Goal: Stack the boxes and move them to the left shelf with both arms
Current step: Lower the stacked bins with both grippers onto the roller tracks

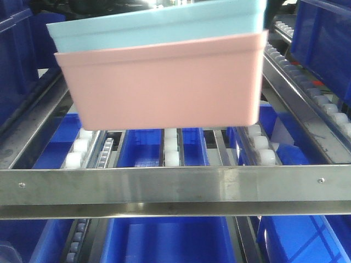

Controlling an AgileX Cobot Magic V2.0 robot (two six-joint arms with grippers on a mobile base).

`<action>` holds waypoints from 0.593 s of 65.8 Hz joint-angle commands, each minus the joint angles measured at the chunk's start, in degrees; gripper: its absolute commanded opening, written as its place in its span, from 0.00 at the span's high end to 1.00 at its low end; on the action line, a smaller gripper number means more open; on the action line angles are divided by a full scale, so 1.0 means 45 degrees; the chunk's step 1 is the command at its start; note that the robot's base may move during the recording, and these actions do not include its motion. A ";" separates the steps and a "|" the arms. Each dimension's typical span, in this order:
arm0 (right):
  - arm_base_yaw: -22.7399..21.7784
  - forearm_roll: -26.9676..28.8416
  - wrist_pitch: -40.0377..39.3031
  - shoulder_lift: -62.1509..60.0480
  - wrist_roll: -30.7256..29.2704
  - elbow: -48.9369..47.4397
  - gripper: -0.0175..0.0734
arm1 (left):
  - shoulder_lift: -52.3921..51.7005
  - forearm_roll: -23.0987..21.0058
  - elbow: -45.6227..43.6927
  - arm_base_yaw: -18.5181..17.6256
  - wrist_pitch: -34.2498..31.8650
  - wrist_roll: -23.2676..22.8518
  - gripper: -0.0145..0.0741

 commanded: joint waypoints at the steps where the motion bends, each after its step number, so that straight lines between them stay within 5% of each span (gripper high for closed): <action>1: 0.0227 0.0574 -0.3645 -0.0144 0.0010 -0.0634 0.75 | -0.0836 -0.0950 -0.0659 -0.0478 -0.2966 0.0390 0.84; 39: -0.0558 -0.0018 -0.4878 0.1052 -0.0276 -0.0634 0.75 | 0.1436 -0.1071 -0.0659 -0.0273 -0.3480 0.0390 0.84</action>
